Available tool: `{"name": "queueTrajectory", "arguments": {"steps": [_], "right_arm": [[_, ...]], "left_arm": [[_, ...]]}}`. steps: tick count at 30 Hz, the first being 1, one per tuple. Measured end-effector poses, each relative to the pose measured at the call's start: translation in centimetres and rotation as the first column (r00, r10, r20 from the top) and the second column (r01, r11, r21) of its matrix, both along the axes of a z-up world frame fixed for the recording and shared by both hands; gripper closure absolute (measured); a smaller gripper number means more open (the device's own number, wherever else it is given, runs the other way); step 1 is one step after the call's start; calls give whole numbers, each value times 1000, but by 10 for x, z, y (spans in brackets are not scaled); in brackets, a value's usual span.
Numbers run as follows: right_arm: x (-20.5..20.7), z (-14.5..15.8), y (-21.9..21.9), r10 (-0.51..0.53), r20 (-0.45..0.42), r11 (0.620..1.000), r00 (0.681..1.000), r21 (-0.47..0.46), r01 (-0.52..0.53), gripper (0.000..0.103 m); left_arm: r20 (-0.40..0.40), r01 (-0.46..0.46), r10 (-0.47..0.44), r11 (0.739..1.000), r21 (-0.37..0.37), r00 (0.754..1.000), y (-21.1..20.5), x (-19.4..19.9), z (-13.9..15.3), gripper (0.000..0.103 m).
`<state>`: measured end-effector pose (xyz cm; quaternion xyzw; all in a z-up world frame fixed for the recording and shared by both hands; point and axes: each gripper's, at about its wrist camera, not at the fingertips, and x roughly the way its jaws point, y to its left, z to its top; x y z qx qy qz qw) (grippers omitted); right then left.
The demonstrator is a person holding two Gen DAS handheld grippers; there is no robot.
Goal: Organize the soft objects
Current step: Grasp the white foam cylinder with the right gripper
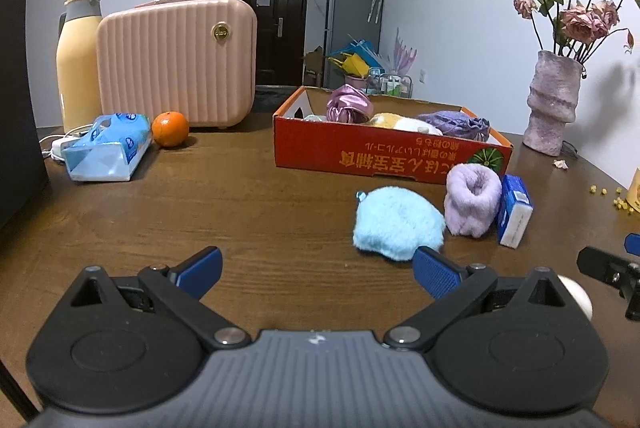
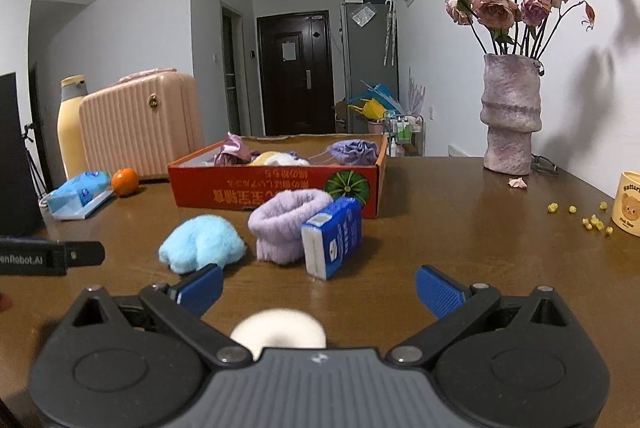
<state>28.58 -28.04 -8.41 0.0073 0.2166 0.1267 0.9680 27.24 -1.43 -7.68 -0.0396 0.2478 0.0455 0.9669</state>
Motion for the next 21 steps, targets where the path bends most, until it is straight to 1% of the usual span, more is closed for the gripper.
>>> {"name": "queueTrajectory", "arguments": {"steps": [8, 13, 21], "right_arm": [[-12, 0, 3, 15, 12, 1000, 1000, 2, -15, 0], [-13, -1, 2, -8, 5, 1000, 1000, -4, 8, 0], [-7, -13, 16, 6, -87, 998, 996, -64, -11, 0]], "left_arm": [[-9, 23, -24, 1000, -5, 1000, 0, -8, -2, 0], [-17, 40, -40, 999, -3, 999, -2, -8, -2, 0], [-34, 41, -41, 999, -4, 999, -4, -9, -2, 0]]}}
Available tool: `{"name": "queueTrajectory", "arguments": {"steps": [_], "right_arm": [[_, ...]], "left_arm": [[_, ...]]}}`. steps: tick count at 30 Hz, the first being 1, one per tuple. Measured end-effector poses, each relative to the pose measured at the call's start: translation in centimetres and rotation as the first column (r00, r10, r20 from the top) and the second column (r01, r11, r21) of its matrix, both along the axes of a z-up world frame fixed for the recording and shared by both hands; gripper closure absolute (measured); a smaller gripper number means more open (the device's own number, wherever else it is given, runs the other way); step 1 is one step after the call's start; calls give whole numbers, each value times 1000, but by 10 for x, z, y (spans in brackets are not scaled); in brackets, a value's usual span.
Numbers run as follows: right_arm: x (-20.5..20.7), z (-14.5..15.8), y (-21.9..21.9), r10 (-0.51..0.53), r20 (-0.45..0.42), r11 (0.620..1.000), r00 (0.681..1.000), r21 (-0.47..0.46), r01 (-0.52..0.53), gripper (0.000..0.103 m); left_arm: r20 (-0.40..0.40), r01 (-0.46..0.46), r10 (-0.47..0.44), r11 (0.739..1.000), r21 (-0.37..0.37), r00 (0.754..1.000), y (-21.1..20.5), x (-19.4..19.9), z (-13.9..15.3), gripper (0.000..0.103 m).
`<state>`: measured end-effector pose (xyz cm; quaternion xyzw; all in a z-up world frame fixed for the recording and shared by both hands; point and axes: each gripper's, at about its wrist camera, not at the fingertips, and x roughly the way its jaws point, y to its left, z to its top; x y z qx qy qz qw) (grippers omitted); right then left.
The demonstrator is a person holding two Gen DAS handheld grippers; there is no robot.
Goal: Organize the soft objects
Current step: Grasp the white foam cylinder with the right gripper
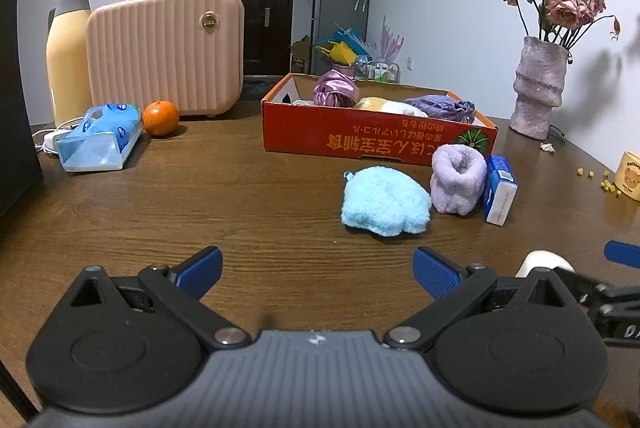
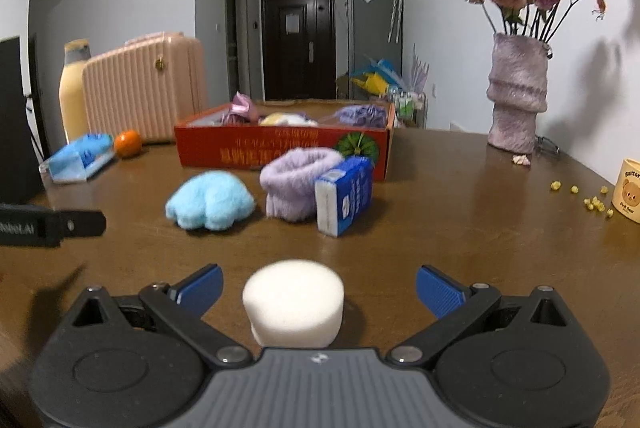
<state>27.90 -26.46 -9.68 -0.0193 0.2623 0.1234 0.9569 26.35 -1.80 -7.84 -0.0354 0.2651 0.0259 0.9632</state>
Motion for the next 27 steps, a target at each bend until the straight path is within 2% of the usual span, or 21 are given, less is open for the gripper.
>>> {"name": "queueTrajectory", "arguments": {"steps": [10, 18, 20, 23, 27], "right_arm": [[7, -13, 14, 18, -80, 996, 997, -83, -25, 3], [17, -18, 12, 36, -146, 997, 989, -58, -45, 22], [20, -19, 13, 39, -161, 997, 986, -54, -48, 24], [21, -19, 13, 41, -161, 998, 986, -49, -49, 25], [25, -19, 14, 40, -156, 998, 987, -43, -47, 35]], "left_arm": [[-25, 10, -10, 1000, 2, 1000, -2, 1, -2, 0], [-37, 12, -11, 1000, 8, 999, -3, 3, -4, 0], [-39, 7, -7, 1000, 12, 999, -3, 3, -5, 0], [-41, 2, -1, 1000, 11, 999, -3, 3, -5, 0], [-43, 3, -3, 1000, 10, 999, -2, 4, -5, 0]]}}
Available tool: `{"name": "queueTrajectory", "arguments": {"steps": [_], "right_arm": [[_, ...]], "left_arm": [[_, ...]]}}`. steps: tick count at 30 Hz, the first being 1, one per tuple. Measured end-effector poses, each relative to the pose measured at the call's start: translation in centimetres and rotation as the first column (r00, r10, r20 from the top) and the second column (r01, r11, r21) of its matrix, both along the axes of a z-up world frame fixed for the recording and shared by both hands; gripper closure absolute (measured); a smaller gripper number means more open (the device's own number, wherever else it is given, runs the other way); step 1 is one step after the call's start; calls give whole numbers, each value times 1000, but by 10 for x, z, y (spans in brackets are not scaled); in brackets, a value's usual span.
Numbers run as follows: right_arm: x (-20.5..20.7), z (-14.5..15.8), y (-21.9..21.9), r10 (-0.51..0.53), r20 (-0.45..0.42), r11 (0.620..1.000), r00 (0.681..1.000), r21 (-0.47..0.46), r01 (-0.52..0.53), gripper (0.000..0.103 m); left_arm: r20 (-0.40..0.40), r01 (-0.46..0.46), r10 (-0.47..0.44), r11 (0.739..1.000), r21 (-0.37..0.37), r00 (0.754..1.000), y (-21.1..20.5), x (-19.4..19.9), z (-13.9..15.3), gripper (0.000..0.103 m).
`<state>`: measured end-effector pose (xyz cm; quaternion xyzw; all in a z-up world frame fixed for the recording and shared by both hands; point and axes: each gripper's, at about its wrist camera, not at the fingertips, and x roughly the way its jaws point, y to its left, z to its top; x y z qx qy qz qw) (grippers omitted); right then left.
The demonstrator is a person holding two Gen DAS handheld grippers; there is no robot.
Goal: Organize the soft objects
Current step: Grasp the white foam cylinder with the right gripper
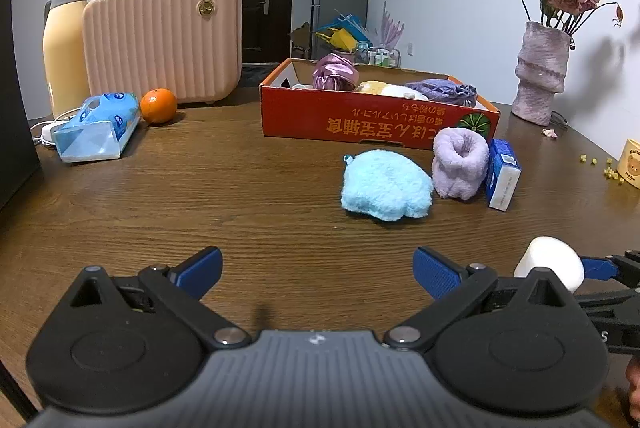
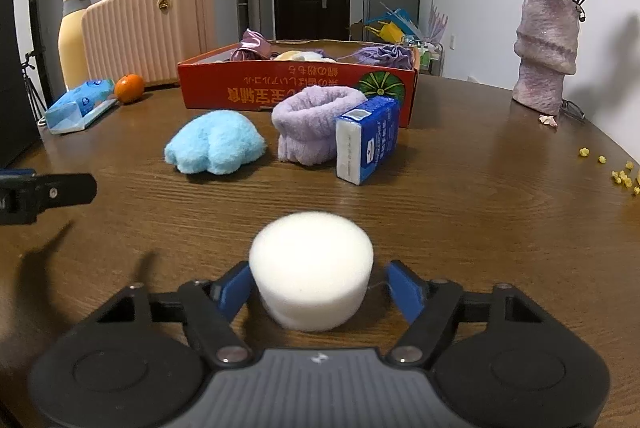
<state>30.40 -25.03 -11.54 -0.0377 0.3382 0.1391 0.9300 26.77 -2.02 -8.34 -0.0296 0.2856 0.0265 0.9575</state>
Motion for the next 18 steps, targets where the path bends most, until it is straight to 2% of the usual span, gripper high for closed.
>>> {"name": "queueTrajectory", "arguments": {"steps": [1, 2, 3, 11, 18], "right_arm": [[1, 0, 0, 2, 2, 1000, 1000, 1, -2, 37], [3, 0, 1, 6, 5, 1000, 1000, 3, -6, 44], [4, 1, 2, 11, 8, 1000, 1000, 4, -11, 46], [14, 1, 4, 17, 16, 1000, 1000, 19, -17, 48], [16, 11, -14, -62, 117, 994, 991, 102, 50, 48]], "left_arm": [[1, 2, -2, 1000, -1, 1000, 0, 0, 0, 0], [1, 3, -3, 1000, -2, 1000, 0, 0, 0, 0], [0, 4, -4, 1000, -3, 1000, 0, 0, 0, 0], [-9, 8, -8, 1000, -14, 1000, 1, 0, 0, 0], [-18, 3, -3, 1000, -13, 1000, 1, 2, -1, 0]]}}
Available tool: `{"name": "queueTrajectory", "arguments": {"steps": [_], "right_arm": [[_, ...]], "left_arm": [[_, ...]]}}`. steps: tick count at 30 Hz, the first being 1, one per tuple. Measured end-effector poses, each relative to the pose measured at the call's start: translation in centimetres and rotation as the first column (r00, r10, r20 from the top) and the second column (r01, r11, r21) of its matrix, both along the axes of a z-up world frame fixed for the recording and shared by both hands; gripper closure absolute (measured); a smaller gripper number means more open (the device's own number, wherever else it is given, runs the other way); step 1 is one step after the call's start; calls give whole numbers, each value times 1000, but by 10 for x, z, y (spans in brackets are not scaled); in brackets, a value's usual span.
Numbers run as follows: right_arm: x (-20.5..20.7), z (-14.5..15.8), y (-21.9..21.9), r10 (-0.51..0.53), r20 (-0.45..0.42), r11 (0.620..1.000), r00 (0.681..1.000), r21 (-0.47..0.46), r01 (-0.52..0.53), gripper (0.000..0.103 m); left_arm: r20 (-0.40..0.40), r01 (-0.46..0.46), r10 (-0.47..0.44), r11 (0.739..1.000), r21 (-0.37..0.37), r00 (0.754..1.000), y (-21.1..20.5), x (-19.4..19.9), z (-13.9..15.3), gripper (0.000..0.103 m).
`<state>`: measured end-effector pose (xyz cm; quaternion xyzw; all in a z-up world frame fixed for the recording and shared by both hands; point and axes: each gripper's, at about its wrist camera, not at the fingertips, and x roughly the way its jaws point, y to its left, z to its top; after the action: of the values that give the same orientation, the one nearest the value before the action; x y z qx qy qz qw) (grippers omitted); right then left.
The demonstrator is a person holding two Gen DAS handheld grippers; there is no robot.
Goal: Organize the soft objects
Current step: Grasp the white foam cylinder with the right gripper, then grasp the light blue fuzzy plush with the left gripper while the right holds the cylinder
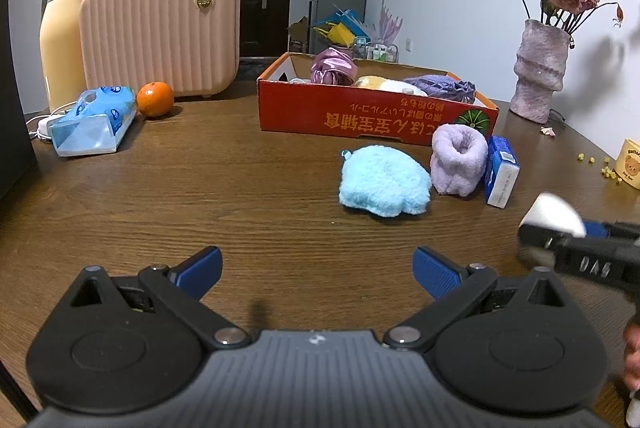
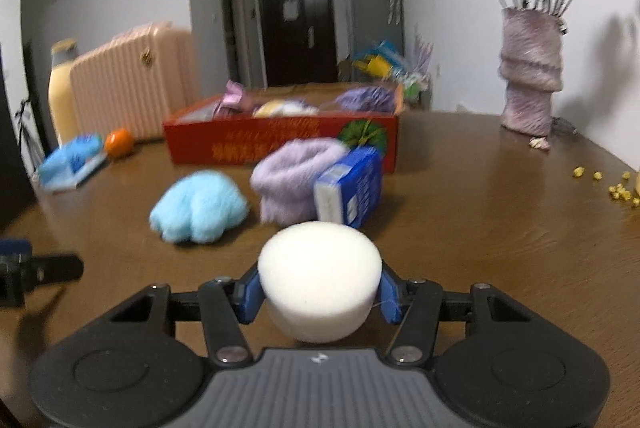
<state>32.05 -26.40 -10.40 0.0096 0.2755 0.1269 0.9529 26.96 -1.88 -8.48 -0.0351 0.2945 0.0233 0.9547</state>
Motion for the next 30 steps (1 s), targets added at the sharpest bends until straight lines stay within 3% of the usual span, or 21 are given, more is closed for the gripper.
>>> {"name": "queueTrajectory", "arguments": {"steps": [17, 22, 30], "right_arm": [[34, 7, -27, -144, 95, 990, 985, 27, 142, 48], [42, 7, -30, -156, 107, 988, 982, 18, 155, 48], [51, 7, -25, -148, 148, 987, 978, -33, 155, 47]], "left_arm": [[-5, 17, -17, 1000, 23, 1000, -9, 22, -8, 0], [-24, 12, -13, 1000, -10, 1000, -6, 39, -9, 0], [-2, 15, -15, 1000, 19, 1000, -12, 58, -10, 0]]}}
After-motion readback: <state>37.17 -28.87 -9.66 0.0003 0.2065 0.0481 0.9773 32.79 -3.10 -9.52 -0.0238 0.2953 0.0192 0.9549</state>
